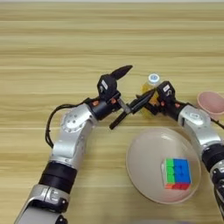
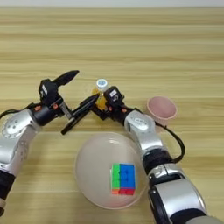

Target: Move the objects on the table

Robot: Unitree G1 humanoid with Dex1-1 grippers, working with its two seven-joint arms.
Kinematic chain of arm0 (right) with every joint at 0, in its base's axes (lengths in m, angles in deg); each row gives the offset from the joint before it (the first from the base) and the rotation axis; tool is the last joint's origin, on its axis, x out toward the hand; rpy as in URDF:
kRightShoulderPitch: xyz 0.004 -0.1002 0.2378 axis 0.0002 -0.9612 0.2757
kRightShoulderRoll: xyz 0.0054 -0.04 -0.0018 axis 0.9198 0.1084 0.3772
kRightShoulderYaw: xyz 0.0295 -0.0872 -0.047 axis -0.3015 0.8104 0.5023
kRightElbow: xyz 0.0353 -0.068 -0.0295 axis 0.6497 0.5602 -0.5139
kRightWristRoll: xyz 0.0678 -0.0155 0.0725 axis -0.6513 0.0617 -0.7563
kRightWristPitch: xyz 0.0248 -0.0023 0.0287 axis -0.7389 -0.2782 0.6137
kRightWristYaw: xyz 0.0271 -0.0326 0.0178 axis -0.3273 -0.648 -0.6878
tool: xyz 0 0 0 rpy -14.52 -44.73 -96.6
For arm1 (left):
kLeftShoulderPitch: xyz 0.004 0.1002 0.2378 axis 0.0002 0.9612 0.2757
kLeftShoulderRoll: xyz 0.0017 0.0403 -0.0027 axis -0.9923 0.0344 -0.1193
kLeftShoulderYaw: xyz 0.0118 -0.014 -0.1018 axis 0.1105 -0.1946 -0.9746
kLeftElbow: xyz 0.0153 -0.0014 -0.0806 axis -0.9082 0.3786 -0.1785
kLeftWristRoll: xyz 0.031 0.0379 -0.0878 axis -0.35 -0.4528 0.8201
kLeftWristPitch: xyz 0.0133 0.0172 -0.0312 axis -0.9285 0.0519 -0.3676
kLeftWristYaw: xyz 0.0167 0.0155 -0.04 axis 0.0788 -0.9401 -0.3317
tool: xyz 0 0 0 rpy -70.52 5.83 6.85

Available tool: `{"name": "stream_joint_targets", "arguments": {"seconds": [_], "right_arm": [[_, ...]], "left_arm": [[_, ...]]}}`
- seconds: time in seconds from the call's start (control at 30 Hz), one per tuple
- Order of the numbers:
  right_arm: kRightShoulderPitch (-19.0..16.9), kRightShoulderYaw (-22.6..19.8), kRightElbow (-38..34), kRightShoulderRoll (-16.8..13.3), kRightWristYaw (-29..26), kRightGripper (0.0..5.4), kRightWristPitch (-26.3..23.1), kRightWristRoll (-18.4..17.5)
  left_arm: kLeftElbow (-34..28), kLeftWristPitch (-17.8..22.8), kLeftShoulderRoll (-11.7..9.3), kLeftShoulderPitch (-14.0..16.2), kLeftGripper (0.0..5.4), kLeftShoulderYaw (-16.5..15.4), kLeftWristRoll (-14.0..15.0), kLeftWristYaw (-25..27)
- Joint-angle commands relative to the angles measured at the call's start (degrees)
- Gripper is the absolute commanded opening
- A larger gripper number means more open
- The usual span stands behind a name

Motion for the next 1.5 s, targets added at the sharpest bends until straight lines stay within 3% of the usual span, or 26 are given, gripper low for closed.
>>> {"name": "stream_joint_targets", "arguments": {"seconds": [0.03, 0.33, 0.97, 1.33, 1.5], "right_arm": [[3.0, -1.2, 4.0, 0.3, 1.2, 3.4, 2.7, 0.7], [4.1, -2.9, 10.0, 0.8, 2.7, 3.4, 4.4, 1.1], [4.1, -4.1, 13.5, 1.6, 3.1, 3.39, 5.2, 1.9], [4.4, -4.5, 13.4, 1.8, 2.9, 4.94, 5.3, 2.3], [4.2, -4.6, 12.9, 1.8, 3.2, 5.38, 5.9, 2.2]], "left_arm": [[1.7, -1.0, 0.0, -1.2, 5.4, -0.7, -0.3, -0.5], [2.3, -1.3, 0.1, -1.7, 5.4, -1.5, 0.0, -0.7], [2.9, -1.7, 0.1, -2.2, 5.4, -2.2, 0.0, -1.2], [3.5, -1.9, 0.0, -2.6, 5.4, -2.2, -0.2, -1.3], [3.7, -2.1, 0.1, -2.7, 5.4, -2.2, -0.2, -1.4]]}}
